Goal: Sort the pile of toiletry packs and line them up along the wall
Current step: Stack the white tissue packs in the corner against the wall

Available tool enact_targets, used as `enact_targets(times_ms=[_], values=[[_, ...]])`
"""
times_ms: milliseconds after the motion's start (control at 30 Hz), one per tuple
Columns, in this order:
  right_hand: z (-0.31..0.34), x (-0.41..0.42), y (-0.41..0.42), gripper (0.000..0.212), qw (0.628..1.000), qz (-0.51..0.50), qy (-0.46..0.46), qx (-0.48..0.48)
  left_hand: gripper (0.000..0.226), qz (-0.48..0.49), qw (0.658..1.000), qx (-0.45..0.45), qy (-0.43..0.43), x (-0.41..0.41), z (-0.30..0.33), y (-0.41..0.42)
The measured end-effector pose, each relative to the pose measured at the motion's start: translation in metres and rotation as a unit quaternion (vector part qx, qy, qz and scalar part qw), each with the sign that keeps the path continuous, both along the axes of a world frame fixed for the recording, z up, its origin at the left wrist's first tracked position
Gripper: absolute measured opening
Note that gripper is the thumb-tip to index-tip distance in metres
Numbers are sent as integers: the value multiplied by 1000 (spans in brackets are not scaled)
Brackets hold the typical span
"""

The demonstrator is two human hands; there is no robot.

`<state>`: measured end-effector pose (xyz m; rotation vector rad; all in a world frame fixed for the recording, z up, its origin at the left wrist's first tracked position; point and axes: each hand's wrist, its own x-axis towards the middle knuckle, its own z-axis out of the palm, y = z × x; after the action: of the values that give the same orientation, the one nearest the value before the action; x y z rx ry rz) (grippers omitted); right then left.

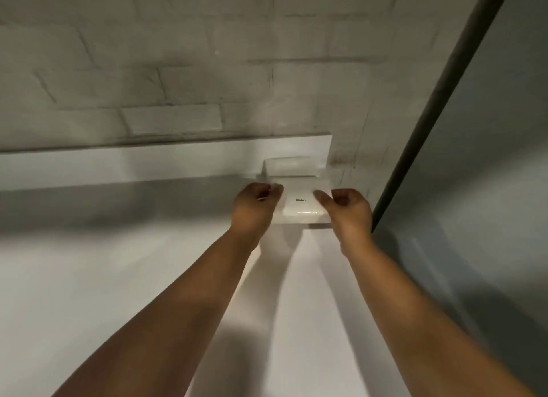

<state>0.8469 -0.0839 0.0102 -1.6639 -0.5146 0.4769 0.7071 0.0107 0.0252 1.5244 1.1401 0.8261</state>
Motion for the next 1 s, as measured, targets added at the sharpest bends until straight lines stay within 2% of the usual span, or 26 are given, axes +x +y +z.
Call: enact_targets(times_ms=[67,167,267,533,633,700,833,1000], values=[[10,12,17,41,999,14,-29,-4,26,-1,1000,13,9,7,12,16],[20,29,46,44,999,17,-48,-15,10,-1,1000,9,14,18,20,41],[24,42,70,36,998,16,-63,-24,18,5,1000,11,7,29,20,61],[7,59,102,46,998,16,-56,-31,2,2,1000,12,8,44,10,87],[6,62,105,47,998,16,-58,-31,11,8,1000,22,8,45,6,90],[6,63,107,47,998,19,-57,-34,7,6,1000,23,4,46,4,91],[6,65,110,50,997,22,-63,-45,20,8,1000,22,9,49,3,94],[9,65,106,47,996,29,-68,-51,21,12,999,30,29,50,11,91]])
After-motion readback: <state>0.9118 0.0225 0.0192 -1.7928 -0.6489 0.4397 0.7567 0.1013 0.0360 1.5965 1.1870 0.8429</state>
